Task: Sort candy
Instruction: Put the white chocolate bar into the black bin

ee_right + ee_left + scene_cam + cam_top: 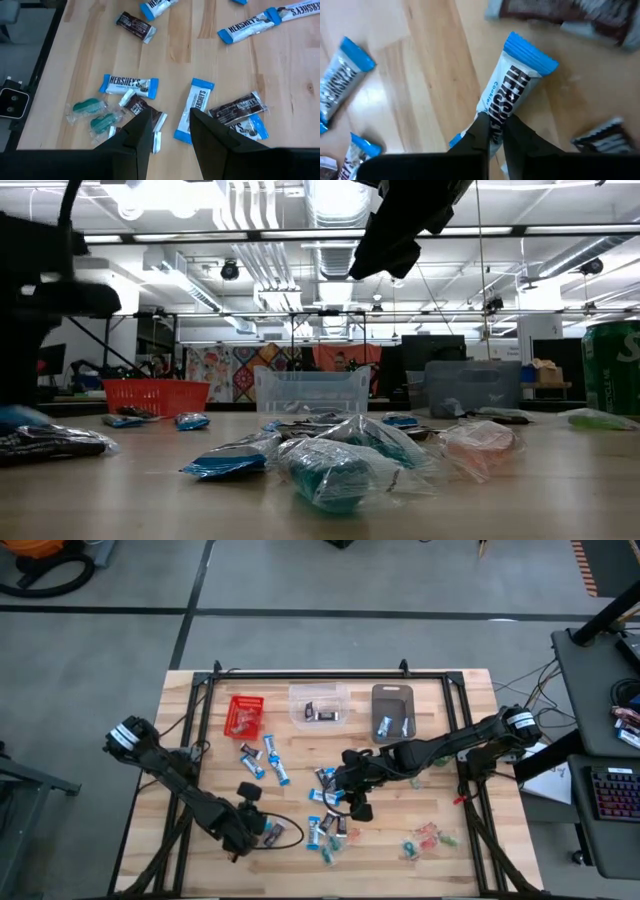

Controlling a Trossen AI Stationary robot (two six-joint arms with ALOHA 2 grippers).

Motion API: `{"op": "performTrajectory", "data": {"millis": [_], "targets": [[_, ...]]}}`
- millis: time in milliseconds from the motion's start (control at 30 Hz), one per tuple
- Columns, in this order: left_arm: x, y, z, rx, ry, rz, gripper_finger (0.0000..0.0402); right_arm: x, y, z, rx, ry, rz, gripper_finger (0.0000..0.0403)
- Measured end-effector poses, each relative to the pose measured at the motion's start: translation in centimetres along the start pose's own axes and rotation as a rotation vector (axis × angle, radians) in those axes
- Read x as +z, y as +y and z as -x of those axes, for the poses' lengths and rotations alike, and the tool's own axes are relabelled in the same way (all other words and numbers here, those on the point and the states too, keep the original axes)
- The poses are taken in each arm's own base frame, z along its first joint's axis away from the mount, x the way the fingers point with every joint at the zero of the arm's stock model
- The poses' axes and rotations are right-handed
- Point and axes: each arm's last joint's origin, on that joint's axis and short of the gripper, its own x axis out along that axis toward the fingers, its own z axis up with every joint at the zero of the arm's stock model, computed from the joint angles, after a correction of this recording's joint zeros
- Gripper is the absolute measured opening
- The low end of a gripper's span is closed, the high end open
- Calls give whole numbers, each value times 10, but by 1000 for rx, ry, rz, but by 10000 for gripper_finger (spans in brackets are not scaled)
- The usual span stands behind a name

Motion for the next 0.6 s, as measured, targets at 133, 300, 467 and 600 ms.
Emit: {"op": "performTrajectory", "data": {"millis": [133, 300, 467, 600], "targets": [[2, 8, 20, 11, -98, 50, 1, -3, -1, -5, 9, -56, 23, 121], [7, 24, 55, 91, -335, 130, 0, -9, -3, -17, 29, -245, 125, 121], [19, 44, 91, 99, -613, 219, 0, -16, -4, -21, 29, -469, 254, 121], [31, 54, 104, 120, -788, 221, 0, -14, -4, -17, 19, -614, 320, 121]]}}
